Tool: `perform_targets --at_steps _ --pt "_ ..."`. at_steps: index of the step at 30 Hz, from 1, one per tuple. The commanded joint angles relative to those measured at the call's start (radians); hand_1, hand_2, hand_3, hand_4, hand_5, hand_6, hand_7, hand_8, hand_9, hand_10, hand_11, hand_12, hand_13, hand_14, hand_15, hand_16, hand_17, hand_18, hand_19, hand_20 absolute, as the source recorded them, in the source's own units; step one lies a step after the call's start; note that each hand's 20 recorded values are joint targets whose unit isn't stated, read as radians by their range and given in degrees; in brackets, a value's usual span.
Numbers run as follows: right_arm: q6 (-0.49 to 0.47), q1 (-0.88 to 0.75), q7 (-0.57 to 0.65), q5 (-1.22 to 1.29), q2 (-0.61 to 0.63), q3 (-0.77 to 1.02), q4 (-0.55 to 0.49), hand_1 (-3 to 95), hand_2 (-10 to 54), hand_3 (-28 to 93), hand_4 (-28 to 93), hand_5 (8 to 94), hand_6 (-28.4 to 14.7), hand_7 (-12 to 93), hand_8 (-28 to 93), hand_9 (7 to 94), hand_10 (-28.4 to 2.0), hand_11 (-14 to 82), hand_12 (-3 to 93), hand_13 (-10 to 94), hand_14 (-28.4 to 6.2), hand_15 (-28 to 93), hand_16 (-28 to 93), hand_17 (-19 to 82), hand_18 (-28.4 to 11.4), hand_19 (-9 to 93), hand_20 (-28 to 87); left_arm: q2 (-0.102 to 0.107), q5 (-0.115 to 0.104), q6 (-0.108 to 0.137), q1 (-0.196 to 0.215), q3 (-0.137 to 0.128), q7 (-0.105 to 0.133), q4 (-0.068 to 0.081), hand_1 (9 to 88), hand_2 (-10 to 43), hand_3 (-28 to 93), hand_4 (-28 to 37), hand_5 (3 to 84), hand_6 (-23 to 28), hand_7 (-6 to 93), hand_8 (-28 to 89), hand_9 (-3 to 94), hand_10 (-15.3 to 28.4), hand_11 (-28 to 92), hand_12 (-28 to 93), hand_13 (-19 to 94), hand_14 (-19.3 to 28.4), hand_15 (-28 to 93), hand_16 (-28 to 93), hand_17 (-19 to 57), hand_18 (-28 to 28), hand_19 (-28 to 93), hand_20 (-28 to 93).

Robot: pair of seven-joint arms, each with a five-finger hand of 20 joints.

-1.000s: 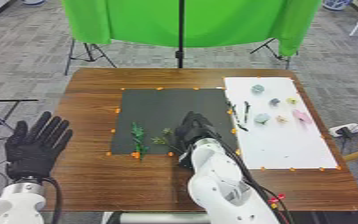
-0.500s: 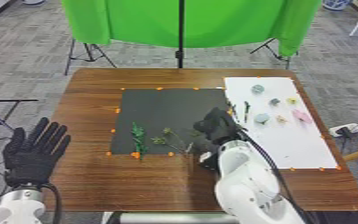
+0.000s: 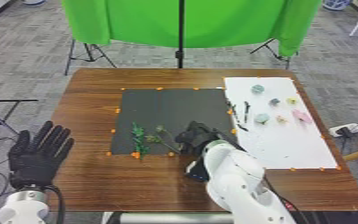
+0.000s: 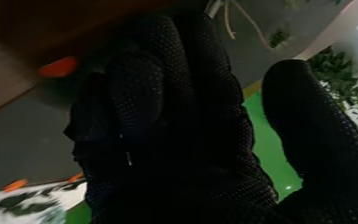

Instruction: Arrange flowers

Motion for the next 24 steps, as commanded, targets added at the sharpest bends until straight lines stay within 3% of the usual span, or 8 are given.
perform_targets --at_steps 1,5,9,13,16,20,22,24 --pt "0.001 -0.028 0.012 -0.019 -0.012 -0.02 0.035 29.2 10.8 73 -19 75.2 -7.1 14 -10 75.5 -21.5 24.6 21.1 63 -18.4 71 29 35 -26.7 93 35 0.007 -0.011 0.001 0.01 -0.002 0.006 -0.009 25.1 13.5 72 -28.3 44.7 8.1 12.5 -11 39.5 14.3 18 11 33 13.4 22 -2 -3.9 14.1 34 14" --pt "0.057 -0.041 0.012 -0.029 0.013 0.0 0.003 29.1 10.8 73 -19 75.6 -7.1 14 -10 75.9 -21.7 24.5 21.0 64 -18.4 71 29 35 -26.8 93 35 -0.001 -0.017 0.0 0.023 -0.007 0.015 -0.011 25.0 13.5 72 -28.3 44.8 8.0 12.6 -11 39.6 14.3 18 11 33 13.4 22 -2 -3.8 14.1 34 14" --pt "0.358 -0.042 -0.012 -0.209 0.062 0.003 -0.005 28.7 9.2 74 -19 77.9 -6.5 18 -9 77.5 -21.1 25.9 21.3 66 -17.6 71 29 37 -26.8 93 36 0.004 -0.021 -0.015 0.038 -0.012 0.028 -0.023 25.0 13.6 72 -28.3 44.8 8.1 12.6 -11 39.7 14.4 18 10 33 13.4 22 -2 -3.9 14.1 34 14" --pt "0.462 0.012 -0.003 -0.222 0.101 0.081 0.021 29.3 5.9 75 -19 79.2 -6.1 26 -9 78.5 -20.5 29.0 22.6 67 -17.3 73 29 39 -26.9 93 40 0.002 -0.013 -0.022 0.036 -0.012 0.03 -0.027 25.0 13.6 72 -28.3 44.8 8.1 12.5 -11 39.7 14.3 18 10 33 13.4 22 -2 -3.8 14.1 34 14" --pt "0.417 0.059 0.026 -0.231 0.121 0.137 0.059 28.9 5.4 76 -20 75.9 -7.0 29 -10 71.1 -22.3 26.5 21.1 60 -19.4 73 29 35 -26.7 93 38 0.001 -0.004 -0.02 0.044 -0.019 0.031 -0.032 25.0 13.6 72 -28.3 44.8 8.1 12.5 -11 39.6 14.3 18 11 33 13.4 22 -2 -3.9 14.0 34 14" --pt "0.47 0.131 0.011 -0.241 0.181 0.134 0.162 28.7 4.9 77 -20 72.2 -8.4 19 -11 64.5 -24.3 24.8 19.9 55 -21.6 74 26 32 -27.3 93 37 -0.004 -0.008 -0.008 0.051 -0.023 0.034 -0.034 25.0 13.7 72 -28.3 44.8 8.1 12.5 -11 39.7 14.3 18 11 33 13.4 22 -2 -3.9 14.0 34 14" --pt "0.497 0.19 0.017 -0.273 0.207 0.109 0.246 31.9 0.8 78 -21 71.7 -8.1 17 -10 64.8 -23.5 27.2 20.5 56 -21.0 75 27 32 -27.2 93 37 -0.003 0.001 -0.009 0.044 -0.022 0.025 -0.032 25.2 13.6 72 -28.3 44.9 8.1 12.5 -11 39.8 14.3 18 10 33 13.4 22 -2 -3.9 14.0 34 14" --pt "0.464 0.236 0.025 -0.278 0.229 0.094 0.297 35.1 -3.6 77 -21 72.1 -7.6 18 -10 66.7 -22.1 31.9 21.7 57 -20.3 77 28 33 -27.3 93 38 0.001 0.008 -0.022 0.036 -0.019 0.02 -0.029 25.7 13.2 72 -28.3 44.9 8.1 12.6 -11 39.8 14.3 18 10 33 13.4 22 -2 -3.9 14.0 34 14"
